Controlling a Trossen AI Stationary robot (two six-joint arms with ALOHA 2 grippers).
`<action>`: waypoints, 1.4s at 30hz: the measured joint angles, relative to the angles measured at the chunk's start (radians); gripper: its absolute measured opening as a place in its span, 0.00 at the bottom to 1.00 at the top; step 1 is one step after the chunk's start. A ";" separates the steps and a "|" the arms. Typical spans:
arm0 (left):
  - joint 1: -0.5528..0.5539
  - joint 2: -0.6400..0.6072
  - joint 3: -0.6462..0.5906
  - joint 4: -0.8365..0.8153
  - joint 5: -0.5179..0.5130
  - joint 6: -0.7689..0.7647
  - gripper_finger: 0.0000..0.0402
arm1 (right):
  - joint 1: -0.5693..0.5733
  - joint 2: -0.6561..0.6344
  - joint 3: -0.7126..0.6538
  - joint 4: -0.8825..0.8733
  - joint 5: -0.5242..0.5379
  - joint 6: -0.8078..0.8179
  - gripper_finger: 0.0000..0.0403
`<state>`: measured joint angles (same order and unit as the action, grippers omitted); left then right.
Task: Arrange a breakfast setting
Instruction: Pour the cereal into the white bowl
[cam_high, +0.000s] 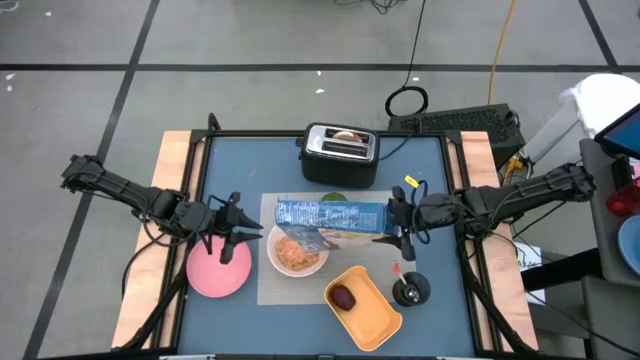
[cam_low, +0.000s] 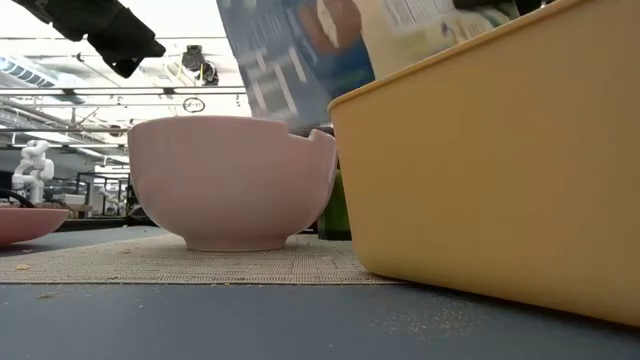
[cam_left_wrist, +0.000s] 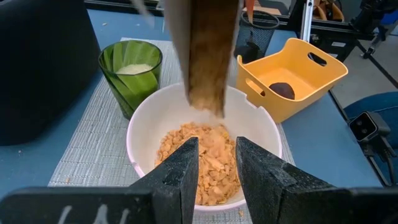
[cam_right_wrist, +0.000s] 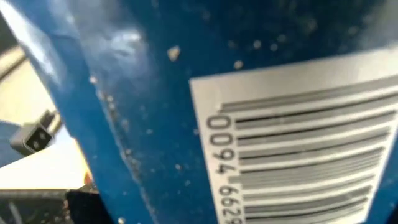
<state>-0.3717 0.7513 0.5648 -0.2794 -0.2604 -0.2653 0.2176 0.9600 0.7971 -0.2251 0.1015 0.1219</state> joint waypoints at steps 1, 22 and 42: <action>0.000 0.000 0.000 0.000 0.000 0.000 0.28 | 0.000 0.000 -0.001 -0.011 0.001 0.007 0.65; 0.000 0.000 0.000 0.000 0.000 0.000 0.28 | 0.000 -0.002 0.000 0.056 -0.003 -0.010 0.65; 0.000 0.000 0.000 0.000 0.000 0.000 0.28 | 0.000 0.000 -0.002 0.045 -0.002 0.013 0.65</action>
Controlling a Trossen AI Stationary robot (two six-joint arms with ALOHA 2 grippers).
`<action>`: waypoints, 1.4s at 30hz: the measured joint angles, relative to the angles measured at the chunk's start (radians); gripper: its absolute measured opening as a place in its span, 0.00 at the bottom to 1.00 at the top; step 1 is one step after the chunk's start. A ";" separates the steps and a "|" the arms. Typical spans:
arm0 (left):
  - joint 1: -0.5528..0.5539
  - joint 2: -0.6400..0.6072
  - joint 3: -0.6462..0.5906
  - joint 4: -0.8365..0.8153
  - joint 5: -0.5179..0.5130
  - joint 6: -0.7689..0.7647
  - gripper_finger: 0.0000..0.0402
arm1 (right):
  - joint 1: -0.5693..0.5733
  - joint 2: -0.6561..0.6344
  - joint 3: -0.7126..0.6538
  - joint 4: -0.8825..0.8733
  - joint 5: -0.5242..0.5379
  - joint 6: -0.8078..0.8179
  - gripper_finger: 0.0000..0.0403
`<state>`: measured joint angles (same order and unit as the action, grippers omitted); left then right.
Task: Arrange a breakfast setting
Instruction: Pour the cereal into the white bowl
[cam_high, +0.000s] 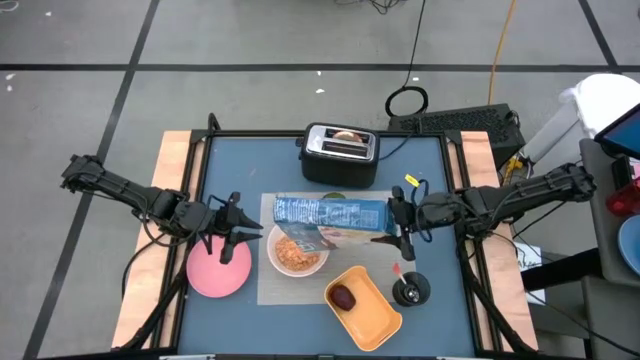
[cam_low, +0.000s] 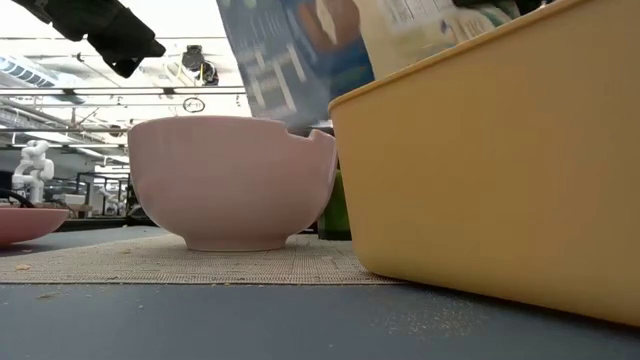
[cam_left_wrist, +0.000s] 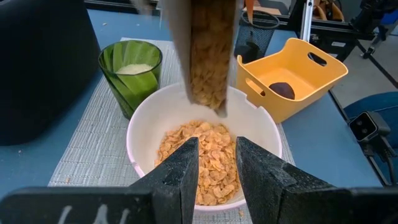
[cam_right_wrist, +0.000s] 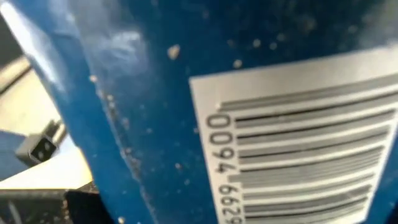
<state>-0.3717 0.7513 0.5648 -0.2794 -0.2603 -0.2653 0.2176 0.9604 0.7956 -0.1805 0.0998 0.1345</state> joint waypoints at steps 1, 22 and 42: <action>0.000 0.000 0.000 0.000 0.000 0.000 0.28 | 0.000 0.000 0.000 0.020 0.000 -0.013 0.65; 0.000 0.000 0.000 0.000 0.000 0.000 0.28 | 0.000 0.005 0.000 -0.033 -0.024 0.028 0.65; 0.000 0.000 0.000 0.000 0.000 0.005 0.28 | 0.000 0.004 0.000 -0.032 -0.023 0.002 0.65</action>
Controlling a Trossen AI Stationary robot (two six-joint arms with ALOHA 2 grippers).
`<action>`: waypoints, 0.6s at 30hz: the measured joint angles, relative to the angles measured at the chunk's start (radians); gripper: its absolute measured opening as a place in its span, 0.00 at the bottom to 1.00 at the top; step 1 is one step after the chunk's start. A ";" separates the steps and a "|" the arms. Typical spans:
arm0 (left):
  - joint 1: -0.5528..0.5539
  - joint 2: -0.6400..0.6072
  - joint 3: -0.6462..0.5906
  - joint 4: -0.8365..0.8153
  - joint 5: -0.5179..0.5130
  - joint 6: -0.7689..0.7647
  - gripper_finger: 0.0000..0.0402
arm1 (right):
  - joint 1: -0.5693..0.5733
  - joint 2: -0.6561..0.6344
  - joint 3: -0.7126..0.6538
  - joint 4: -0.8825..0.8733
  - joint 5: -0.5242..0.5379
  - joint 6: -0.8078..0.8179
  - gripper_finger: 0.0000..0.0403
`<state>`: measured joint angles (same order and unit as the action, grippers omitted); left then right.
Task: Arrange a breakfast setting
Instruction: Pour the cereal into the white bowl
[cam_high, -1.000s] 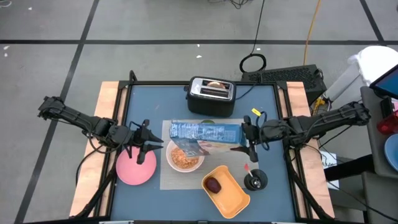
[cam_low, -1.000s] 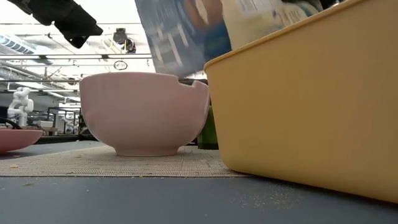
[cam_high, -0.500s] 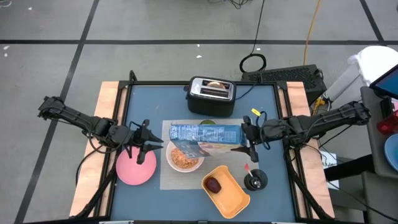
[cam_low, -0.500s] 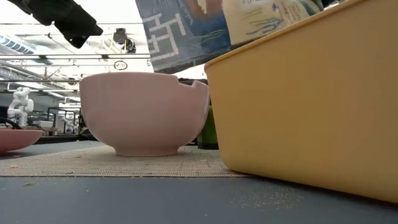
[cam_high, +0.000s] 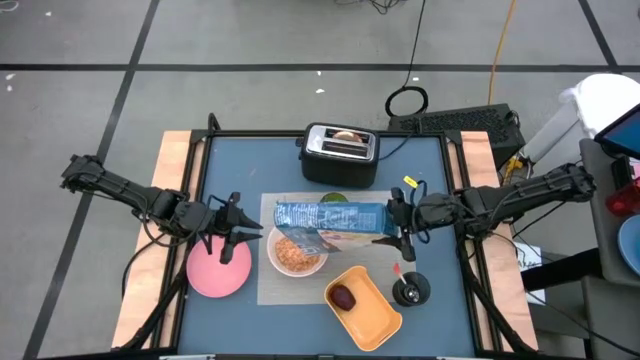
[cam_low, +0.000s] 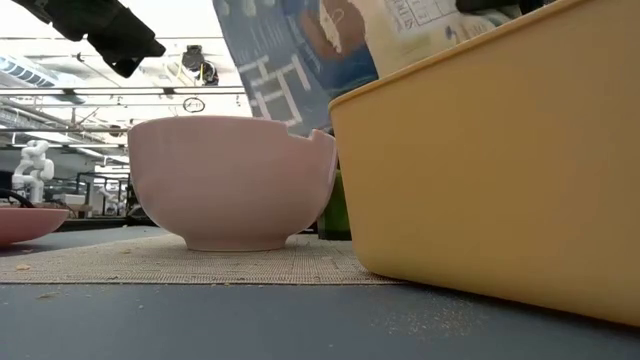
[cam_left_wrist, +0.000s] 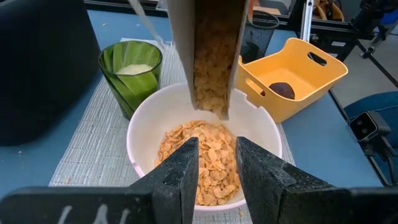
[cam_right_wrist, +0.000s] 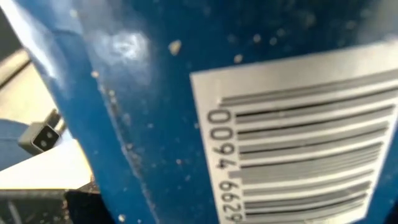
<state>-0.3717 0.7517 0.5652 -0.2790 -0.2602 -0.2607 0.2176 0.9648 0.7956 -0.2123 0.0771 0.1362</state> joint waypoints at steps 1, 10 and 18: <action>0.000 0.000 0.000 0.000 0.000 0.001 0.28 | 0.000 -0.001 0.000 0.012 0.000 0.001 0.65; 0.000 0.000 0.000 0.000 0.000 0.002 0.28 | 0.000 -0.001 0.002 0.015 0.000 0.010 0.65; 0.000 0.000 0.000 0.000 0.000 0.004 0.28 | 0.000 -0.002 0.002 0.013 0.000 0.010 0.65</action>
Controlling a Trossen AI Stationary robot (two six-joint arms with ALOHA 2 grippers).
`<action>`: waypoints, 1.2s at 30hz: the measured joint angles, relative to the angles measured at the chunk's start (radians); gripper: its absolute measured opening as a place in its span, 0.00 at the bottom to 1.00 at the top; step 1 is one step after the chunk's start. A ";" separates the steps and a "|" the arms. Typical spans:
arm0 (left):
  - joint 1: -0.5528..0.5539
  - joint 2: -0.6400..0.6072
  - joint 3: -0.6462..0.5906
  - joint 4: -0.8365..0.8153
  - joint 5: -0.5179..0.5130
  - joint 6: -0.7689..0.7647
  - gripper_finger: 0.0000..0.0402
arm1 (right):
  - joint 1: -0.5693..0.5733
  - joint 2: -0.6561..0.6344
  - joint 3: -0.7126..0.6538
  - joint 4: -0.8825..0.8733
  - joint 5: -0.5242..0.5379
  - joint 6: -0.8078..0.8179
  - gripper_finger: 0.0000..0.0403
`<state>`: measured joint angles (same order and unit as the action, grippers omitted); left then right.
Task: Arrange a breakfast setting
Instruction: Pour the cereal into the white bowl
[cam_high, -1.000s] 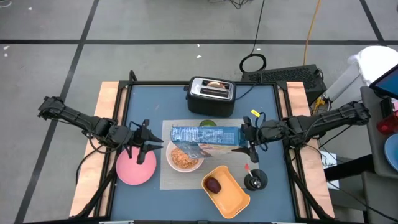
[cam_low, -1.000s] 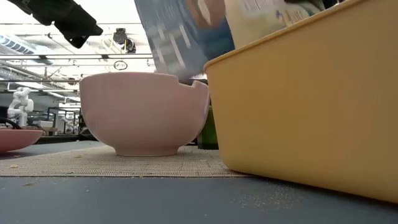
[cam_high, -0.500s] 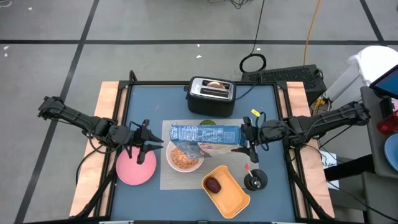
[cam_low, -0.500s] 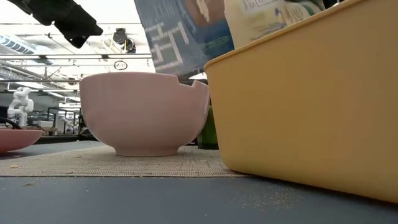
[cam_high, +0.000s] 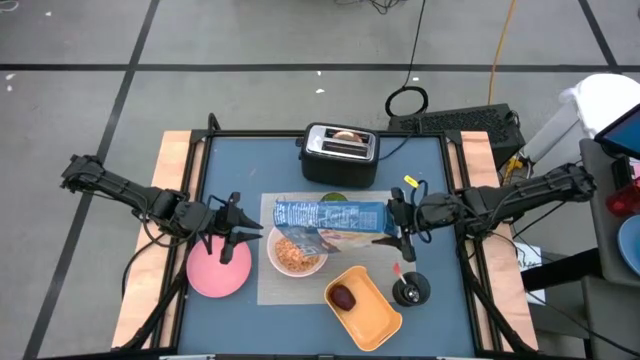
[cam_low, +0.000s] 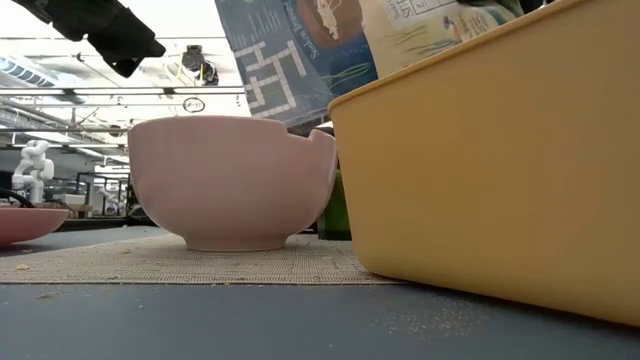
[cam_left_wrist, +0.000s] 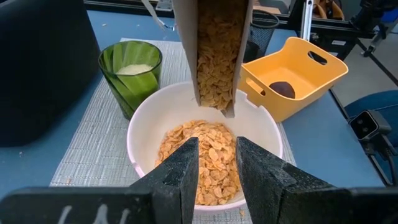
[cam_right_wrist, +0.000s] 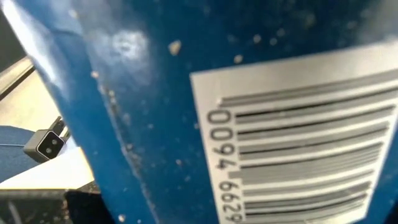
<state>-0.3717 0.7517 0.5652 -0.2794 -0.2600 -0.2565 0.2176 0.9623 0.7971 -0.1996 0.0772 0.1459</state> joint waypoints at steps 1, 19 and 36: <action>0.000 0.000 0.000 0.000 0.000 0.000 0.28 | 0.000 0.000 0.000 0.000 0.000 0.000 0.65; 0.000 0.000 0.000 0.000 0.000 0.000 0.28 | 0.000 -0.063 0.000 0.125 0.004 -0.038 0.65; 0.000 0.000 0.000 0.023 0.000 0.001 0.28 | 0.000 -0.066 -0.001 0.479 0.005 -0.226 0.65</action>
<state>-0.3717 0.7517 0.5652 -0.2564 -0.2604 -0.2555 0.2176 0.8961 0.7959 0.2795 0.0818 -0.0797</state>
